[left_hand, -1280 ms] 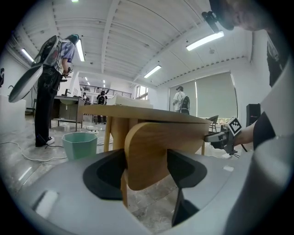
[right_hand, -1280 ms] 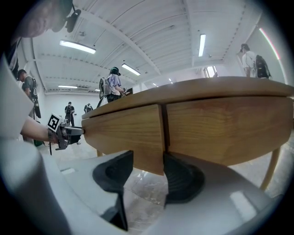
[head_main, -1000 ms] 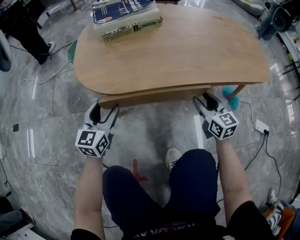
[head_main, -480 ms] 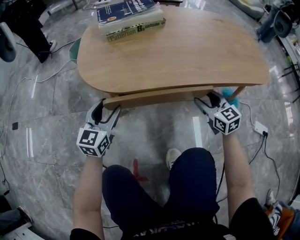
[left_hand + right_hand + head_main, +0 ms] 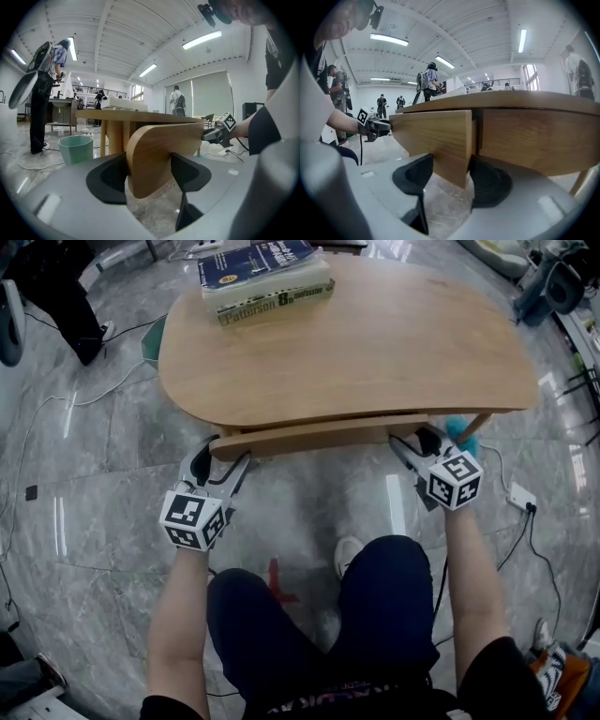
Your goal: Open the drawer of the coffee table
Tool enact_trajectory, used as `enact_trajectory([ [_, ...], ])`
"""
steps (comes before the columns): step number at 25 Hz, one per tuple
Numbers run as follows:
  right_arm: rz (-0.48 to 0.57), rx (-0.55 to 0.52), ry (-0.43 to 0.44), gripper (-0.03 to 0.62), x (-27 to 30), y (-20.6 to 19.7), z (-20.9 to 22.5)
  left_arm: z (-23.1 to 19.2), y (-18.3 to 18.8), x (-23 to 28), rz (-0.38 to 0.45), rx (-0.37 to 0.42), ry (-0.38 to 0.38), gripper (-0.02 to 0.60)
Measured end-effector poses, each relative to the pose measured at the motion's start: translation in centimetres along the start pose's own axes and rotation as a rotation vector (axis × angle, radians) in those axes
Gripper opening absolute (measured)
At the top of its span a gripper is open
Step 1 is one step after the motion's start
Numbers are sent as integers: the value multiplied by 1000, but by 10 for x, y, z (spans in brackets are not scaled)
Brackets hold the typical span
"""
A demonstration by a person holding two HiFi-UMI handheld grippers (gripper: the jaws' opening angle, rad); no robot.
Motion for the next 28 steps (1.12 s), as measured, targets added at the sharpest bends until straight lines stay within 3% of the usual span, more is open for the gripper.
enact_trajectory([
  [28, -29, 39, -60, 236, -72, -32, -57, 50, -18, -69, 37, -62, -43, 287],
])
Point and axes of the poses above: the fingertips, and each gripper's own axes: x forward along the fingers, z to its right, y out of its top, the point moved 6 cm from there along -x, backward along the fingers, and after that the axes turned 3 degrees about -y, right-handed, at the moved point
